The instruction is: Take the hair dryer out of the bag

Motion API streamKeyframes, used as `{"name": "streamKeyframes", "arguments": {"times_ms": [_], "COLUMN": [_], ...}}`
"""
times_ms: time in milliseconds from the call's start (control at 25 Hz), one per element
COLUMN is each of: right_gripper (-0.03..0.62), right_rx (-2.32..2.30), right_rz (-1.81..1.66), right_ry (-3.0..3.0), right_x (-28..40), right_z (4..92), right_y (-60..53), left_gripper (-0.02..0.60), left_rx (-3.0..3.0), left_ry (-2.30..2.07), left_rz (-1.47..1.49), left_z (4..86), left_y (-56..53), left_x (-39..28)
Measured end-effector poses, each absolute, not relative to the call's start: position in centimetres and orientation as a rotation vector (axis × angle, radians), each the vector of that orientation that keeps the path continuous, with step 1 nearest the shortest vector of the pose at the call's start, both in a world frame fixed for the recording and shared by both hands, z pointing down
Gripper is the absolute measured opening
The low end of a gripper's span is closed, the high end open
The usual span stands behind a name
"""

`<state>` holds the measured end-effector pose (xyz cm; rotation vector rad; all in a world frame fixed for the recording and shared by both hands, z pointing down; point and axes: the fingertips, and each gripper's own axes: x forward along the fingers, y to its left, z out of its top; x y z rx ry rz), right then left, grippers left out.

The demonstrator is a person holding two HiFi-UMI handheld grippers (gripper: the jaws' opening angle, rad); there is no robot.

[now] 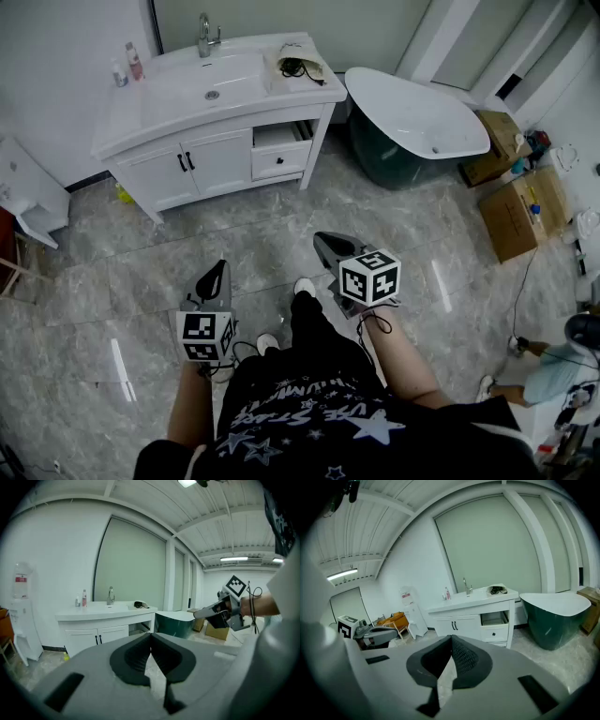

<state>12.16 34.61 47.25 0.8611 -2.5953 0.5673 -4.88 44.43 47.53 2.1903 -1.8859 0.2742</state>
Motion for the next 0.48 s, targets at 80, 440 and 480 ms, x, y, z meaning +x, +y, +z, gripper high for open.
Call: {"name": "streamKeyframes", "arguments": {"times_ms": [80, 440, 480], "right_gripper": [0.002, 0.002, 0.000], "right_rx": [0.865, 0.891, 0.897], "right_rz": [0.573, 0.571, 0.569], "right_ry": [-2.593, -2.595, -2.596], "right_x": [12.6, 12.5, 12.3], "right_z": [47.4, 46.8, 46.7], "right_y": [35.2, 35.6, 35.7], "left_gripper": [0.021, 0.021, 0.021], "left_rx": [2.184, 2.170, 2.160], "left_ry": [-1.887, -1.866, -1.860], "left_rz": [0.282, 0.183, 0.173], "left_z": [47.8, 46.9, 47.1], "left_y": [45.1, 46.6, 46.8], "left_x": [-4.6, -4.8, -5.0]}}
